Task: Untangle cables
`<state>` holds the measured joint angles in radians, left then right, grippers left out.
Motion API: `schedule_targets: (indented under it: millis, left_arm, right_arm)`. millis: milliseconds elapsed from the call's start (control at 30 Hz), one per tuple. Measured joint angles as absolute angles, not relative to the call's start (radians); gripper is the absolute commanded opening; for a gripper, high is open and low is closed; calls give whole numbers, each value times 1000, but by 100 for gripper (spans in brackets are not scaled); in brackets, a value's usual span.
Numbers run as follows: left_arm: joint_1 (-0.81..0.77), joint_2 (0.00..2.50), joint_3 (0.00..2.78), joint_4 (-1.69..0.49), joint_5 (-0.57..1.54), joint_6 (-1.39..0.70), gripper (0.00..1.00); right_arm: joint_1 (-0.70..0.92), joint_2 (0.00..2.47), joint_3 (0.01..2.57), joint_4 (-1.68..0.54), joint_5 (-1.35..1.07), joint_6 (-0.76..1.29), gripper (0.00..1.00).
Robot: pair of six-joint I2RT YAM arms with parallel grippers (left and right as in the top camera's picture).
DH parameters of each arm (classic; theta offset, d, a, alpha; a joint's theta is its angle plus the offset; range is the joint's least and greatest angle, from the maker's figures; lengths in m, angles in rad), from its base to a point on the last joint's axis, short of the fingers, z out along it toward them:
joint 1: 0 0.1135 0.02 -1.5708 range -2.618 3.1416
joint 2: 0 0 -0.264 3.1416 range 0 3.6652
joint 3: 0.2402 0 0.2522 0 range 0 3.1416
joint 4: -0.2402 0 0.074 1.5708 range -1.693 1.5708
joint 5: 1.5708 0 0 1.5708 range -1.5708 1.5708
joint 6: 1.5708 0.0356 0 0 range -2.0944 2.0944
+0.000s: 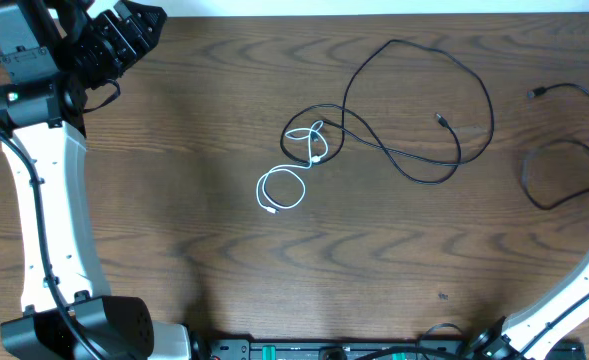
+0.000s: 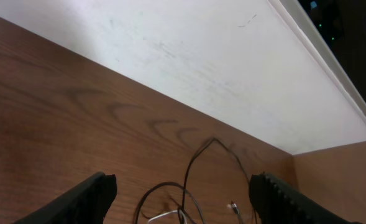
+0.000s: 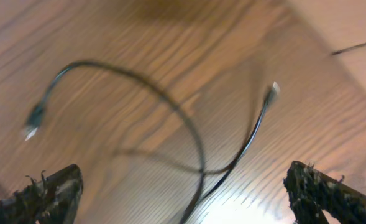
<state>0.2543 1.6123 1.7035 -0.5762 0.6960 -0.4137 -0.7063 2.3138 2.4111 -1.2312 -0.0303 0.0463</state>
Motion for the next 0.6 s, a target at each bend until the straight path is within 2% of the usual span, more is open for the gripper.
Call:
schedule_targets:
  millis: [333,600]
  left_arm:
    - [254,1612,1703,-576,696,-414,74]
    - [253,1612,1703,-603,696,-402,74]
  right_arm:
    - [-593,2269,2411,-1493,-241,-140,94]
    - [-429,2269,2411,-1560,-279,-178,98]
